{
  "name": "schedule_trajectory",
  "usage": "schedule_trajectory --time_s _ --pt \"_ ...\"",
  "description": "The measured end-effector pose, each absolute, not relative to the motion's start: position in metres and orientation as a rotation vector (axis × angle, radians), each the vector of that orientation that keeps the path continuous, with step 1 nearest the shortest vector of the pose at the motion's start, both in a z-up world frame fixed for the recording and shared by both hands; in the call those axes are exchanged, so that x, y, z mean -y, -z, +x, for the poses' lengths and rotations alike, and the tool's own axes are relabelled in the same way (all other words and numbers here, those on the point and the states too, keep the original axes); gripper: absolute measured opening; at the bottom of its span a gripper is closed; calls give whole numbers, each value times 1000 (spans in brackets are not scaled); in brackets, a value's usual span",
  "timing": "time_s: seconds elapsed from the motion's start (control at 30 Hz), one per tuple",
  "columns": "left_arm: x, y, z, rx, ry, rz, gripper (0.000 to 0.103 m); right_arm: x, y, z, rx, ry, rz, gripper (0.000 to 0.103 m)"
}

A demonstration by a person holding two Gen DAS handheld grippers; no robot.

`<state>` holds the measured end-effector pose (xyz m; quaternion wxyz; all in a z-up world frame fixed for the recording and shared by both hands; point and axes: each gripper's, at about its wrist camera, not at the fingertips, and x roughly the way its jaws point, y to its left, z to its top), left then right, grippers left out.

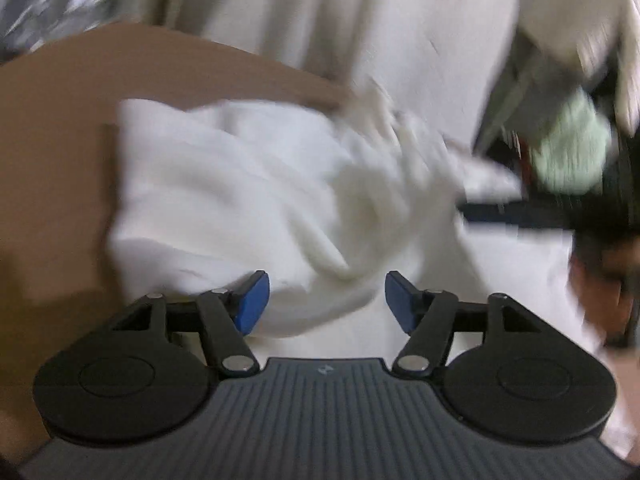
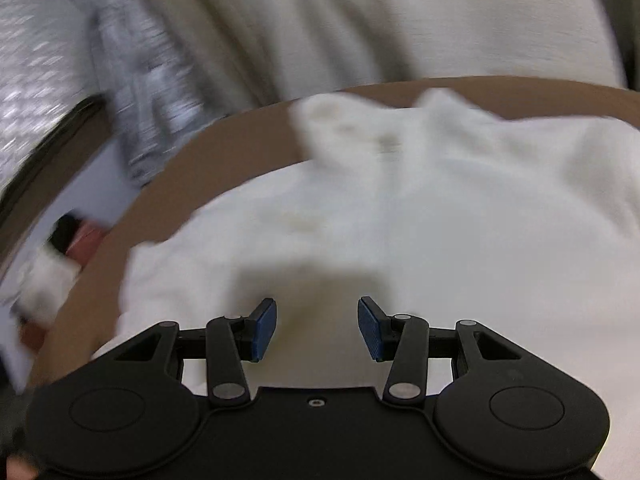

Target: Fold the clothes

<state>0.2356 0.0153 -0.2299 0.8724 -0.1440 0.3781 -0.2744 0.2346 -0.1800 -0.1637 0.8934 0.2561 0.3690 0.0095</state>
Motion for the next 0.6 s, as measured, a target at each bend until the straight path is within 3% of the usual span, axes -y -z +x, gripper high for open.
schedule_trajectory --time_s 0.07,0.23,0.33,0.4,0.43,0.47,0.6 --pt "-35 229 243 -789 532 -370 64 167 161 237 -763 -97 547 63" --pt "-46 228 248 -744 423 -375 65 169 171 253 -781 -73 631 79" --pt "-35 228 248 -704 364 -281 68 179 185 266 -809 5 660 80" --pt "-32 226 245 -676 357 -239 68 186 195 272 -812 47 685 69" --pt "-31 224 243 -659 356 -224 68 184 194 274 -805 51 661 37" --pt "-31 221 241 -640 353 -209 68 176 186 274 -786 33 587 21" --pt "-29 208 235 -581 312 -112 68 143 149 272 -697 -32 312 20"
